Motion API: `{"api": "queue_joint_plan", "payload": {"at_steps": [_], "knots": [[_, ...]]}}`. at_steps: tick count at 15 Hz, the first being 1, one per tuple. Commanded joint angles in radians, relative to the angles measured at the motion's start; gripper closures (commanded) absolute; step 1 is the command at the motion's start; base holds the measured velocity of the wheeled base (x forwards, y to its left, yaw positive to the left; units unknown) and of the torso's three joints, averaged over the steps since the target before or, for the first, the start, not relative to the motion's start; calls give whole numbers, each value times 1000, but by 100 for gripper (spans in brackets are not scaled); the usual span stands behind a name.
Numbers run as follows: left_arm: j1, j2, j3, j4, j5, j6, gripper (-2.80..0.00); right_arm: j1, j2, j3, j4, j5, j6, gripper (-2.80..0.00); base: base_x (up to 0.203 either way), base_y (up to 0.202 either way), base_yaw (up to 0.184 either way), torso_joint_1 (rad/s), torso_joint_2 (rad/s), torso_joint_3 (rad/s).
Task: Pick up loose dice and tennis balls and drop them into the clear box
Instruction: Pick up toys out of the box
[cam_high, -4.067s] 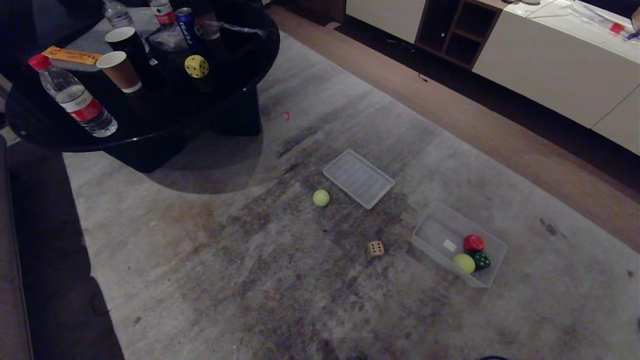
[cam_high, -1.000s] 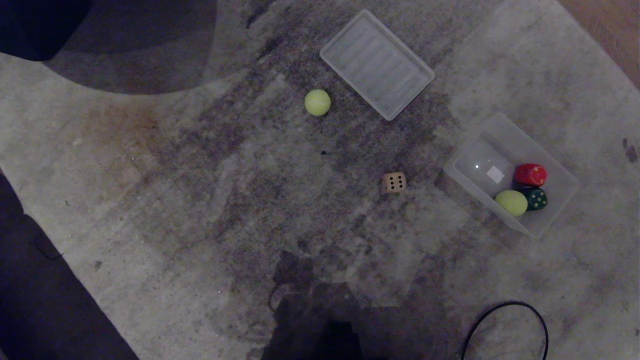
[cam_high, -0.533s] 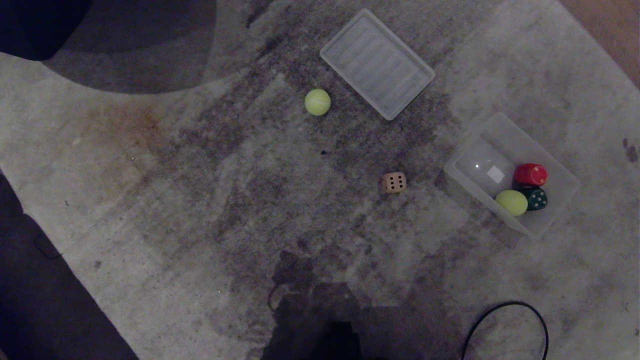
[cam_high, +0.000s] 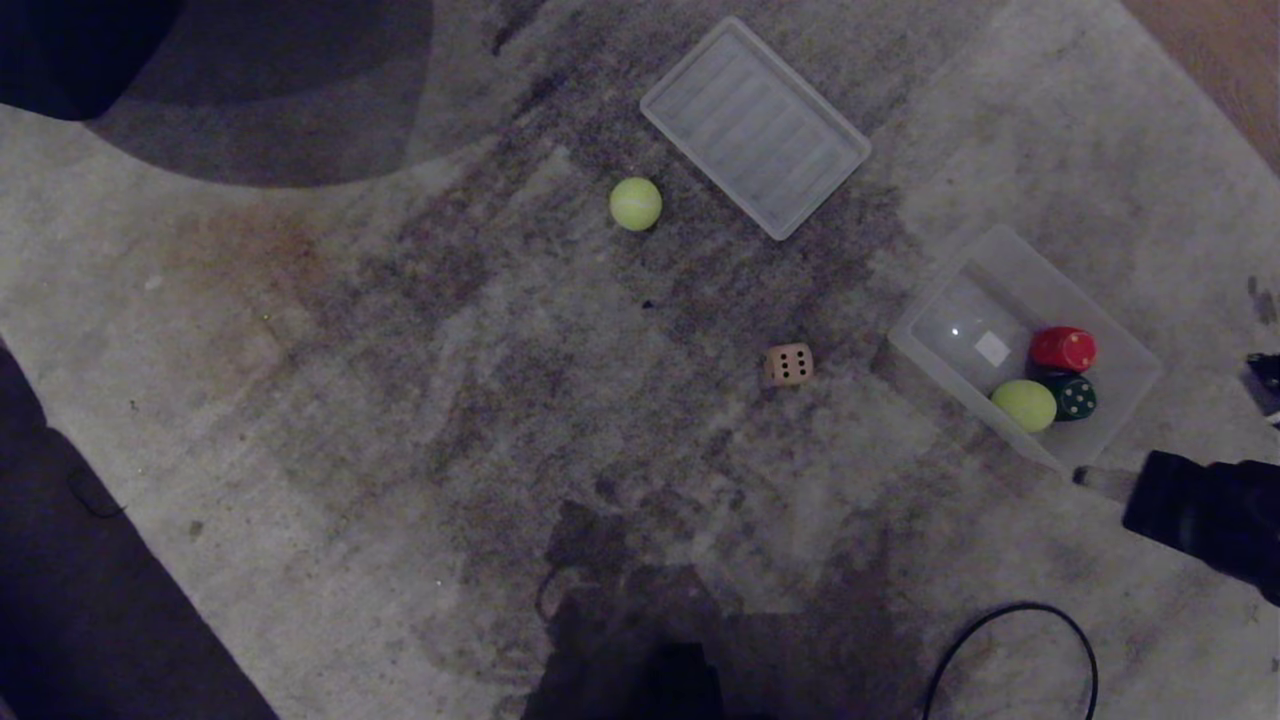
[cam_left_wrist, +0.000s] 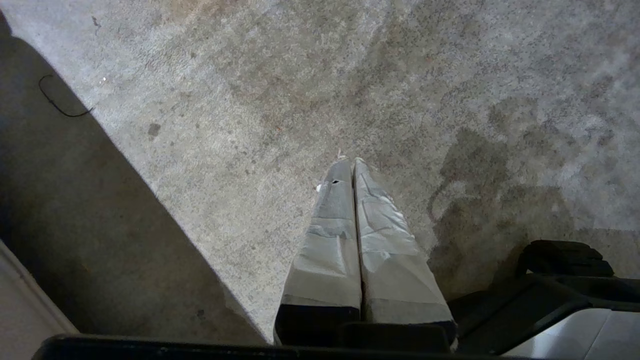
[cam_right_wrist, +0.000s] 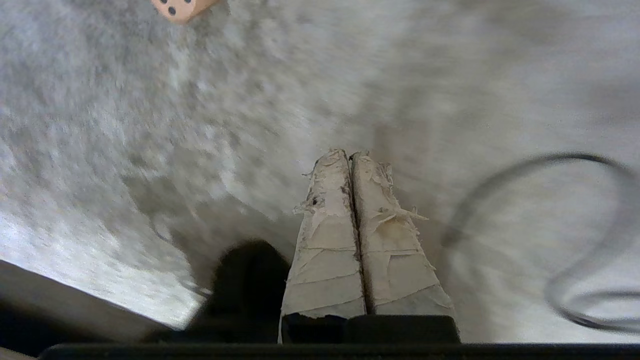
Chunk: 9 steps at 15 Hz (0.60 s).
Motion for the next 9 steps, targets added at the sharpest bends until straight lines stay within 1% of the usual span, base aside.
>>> {"api": "queue_joint_plan", "payload": {"at_steps": [1,3,5,7,8,9], "knots": [[0,1,2,0,0,0,0,60,357,-76,-167,2,48,0,0,0,0,0,0,0],[0,2,2,0,0,0,0,128,504,-160,-236,6,76,0,0,0,0,0,0,0],[0,2,2,0,0,0,0,188,604,-241,-272,7,87,0,0,0,0,0,0,0],[0,2,2,0,0,0,0,210,669,-317,-293,6,87,0,0,0,0,0,0,0],[0,2,2,0,0,0,0,214,690,-351,-295,7,77,-280,0,0,0,0,0,0],[0,2,2,0,0,0,0,215,717,-377,-293,7,53,-280,0,0,0,0,0,0]]}}
